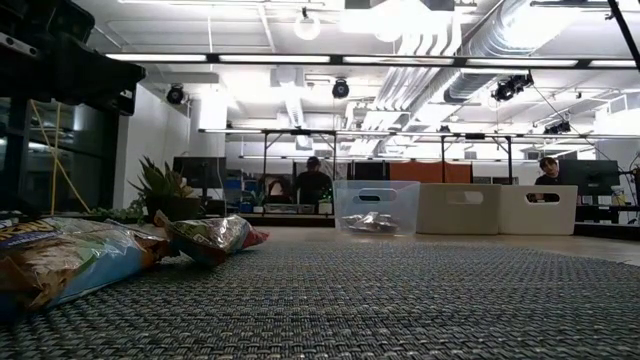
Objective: Pick and place Granola Bars by type
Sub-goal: Put the red granola bar into the gray bin
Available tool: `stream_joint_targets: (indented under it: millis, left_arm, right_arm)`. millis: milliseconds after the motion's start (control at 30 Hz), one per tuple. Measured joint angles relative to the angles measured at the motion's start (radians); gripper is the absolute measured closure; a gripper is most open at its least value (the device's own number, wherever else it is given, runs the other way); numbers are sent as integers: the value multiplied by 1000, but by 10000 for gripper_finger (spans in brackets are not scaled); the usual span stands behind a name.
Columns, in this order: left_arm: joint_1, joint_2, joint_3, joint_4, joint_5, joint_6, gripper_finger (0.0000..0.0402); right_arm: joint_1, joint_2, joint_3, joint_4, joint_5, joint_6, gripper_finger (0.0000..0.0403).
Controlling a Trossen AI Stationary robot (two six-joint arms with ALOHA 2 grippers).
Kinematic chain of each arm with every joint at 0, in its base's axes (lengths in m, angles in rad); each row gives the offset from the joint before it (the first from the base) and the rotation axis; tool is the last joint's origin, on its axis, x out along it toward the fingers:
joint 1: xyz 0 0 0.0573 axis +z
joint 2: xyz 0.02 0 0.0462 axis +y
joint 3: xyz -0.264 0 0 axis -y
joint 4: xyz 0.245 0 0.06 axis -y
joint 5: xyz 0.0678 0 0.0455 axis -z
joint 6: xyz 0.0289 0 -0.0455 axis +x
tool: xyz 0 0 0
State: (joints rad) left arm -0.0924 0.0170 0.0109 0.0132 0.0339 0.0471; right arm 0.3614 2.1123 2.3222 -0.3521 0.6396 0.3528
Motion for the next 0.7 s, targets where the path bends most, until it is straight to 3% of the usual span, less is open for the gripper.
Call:
stream_joint_targets:
  millis: [333, 567, 700]
  left_arm:
    - [0, 0, 0, 0, 0, 0, 401]
    - [0, 0, 0, 0, 0, 0, 401]
    - [0, 0, 0, 0, 0, 0, 401]
  right_arm:
    - [-49, -170, 0, -50, 121, -247, 325]
    - [-70, -295, 1, -315, 386, -280, 325]
    - [-101, -350, 1, -531, 490, -218, 325]
